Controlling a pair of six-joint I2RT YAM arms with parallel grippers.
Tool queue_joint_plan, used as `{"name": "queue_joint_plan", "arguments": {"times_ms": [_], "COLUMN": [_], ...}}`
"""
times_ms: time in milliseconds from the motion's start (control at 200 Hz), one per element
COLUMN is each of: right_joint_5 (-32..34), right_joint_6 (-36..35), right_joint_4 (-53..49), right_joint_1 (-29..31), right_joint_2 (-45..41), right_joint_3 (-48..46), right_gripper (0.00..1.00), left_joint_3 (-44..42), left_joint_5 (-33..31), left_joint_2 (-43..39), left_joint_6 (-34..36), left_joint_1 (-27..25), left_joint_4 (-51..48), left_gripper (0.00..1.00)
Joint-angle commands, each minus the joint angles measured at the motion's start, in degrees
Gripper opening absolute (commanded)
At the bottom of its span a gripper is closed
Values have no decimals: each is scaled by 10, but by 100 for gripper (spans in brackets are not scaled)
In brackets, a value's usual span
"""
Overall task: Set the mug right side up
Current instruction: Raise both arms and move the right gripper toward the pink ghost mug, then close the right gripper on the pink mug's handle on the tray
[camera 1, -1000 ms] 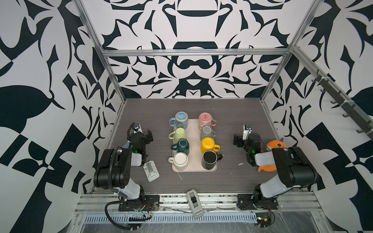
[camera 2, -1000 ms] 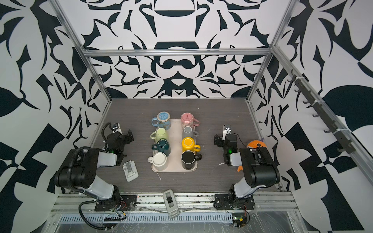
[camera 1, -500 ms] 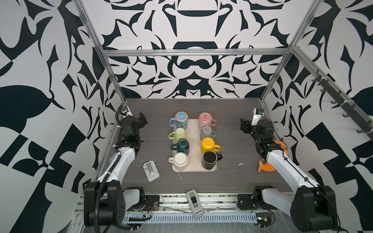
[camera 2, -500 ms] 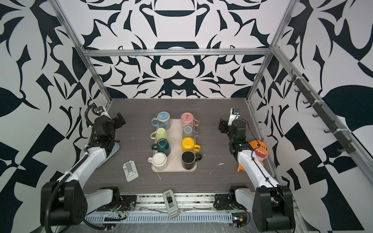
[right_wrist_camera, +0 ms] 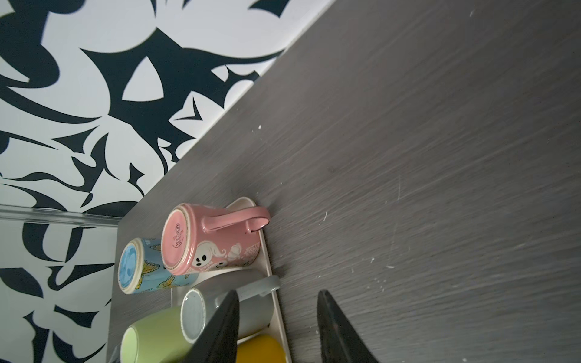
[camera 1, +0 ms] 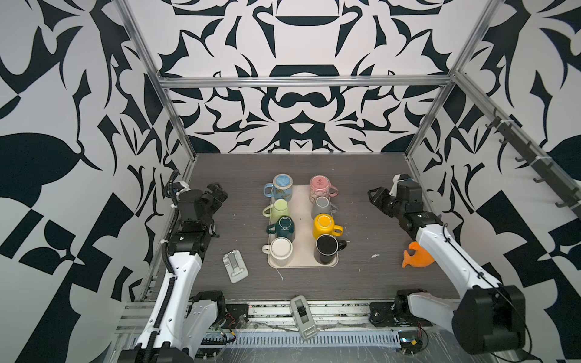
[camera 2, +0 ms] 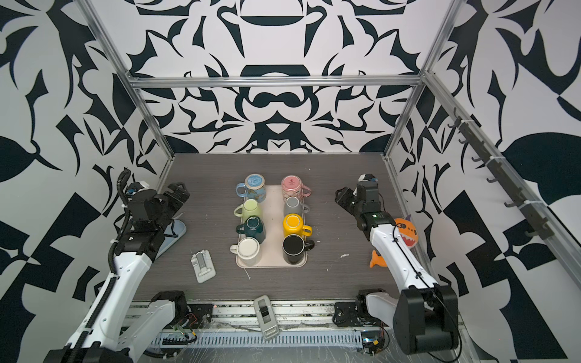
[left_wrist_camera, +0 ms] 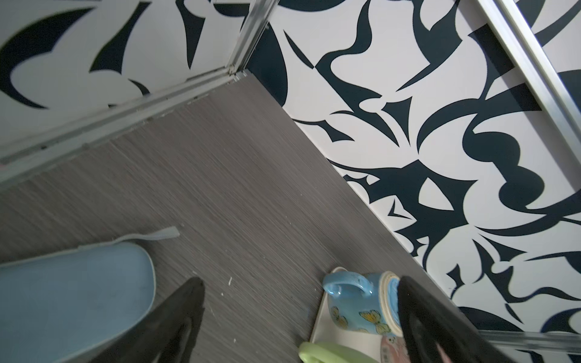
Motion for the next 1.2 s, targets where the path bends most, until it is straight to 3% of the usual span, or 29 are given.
{"name": "queue_joint_plan", "arguments": {"times_ms": [0, 255, 515, 820, 1195], "right_joint_5": [-20, -52, -67, -79, -78], "right_joint_6": [70, 171, 302, 455, 523], "right_joint_4": [-1, 89, 218, 356, 467], "right_joint_1": [16, 23, 28, 50, 75], "right_joint_2": [24, 106, 186, 269, 347], "right_joint_3": [35, 35, 33, 26, 36], "right_gripper": [45, 49, 62, 62, 62], "left_joint_3": [19, 33, 33, 31, 16], "left_joint_5": [40, 9, 5, 2, 4], "left_joint_2": [-5, 10, 24, 26, 19], "left_joint_6": [-79, -102, -132, -146, -166], "left_joint_1": [-1, -1, -2, -2, -2], "left_joint_4": [-67, -129, -133, -131, -129], "left_gripper": [98, 97, 97, 97, 97]}}
